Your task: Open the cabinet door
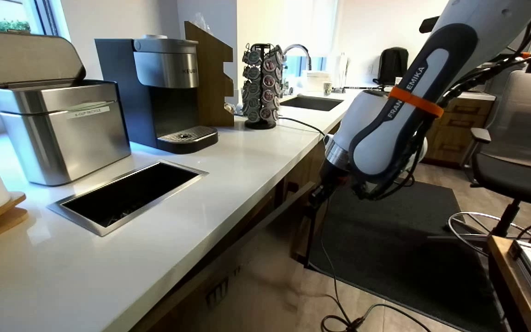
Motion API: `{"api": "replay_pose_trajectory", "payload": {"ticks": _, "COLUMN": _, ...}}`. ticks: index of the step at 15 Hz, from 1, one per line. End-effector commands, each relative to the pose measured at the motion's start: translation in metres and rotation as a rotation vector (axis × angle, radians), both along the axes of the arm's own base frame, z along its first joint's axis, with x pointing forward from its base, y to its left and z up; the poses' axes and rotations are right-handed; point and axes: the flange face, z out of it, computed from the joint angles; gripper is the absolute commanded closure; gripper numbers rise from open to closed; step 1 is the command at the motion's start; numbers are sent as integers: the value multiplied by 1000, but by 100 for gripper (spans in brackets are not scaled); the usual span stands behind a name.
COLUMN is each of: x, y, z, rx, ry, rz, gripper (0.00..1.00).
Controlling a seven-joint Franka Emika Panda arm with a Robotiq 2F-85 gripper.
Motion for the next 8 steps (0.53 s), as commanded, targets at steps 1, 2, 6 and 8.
{"api": "replay_pose_trajectory", "payload": {"ticks": 1, "x": -38, "y": 50, "z": -6, "rx": 70, "ry": 9, "rz": -145, "gripper": 97}}
{"api": "replay_pose_trajectory", "payload": {"ticks": 2, "x": -46, "y": 56, "z": -6, "rx": 73, "ry": 2, "rz": -160, "gripper": 97}}
{"api": "replay_pose_trajectory", "payload": {"ticks": 6, "x": -82, "y": 80, "z": -3, "rx": 84, "ry": -14, "rz": -219, "gripper": 97}}
{"api": "replay_pose_trajectory", "payload": {"ticks": 8, "x": -105, "y": 90, "z": -2, "rx": 96, "ry": 4, "rz": -244, "gripper": 97}}
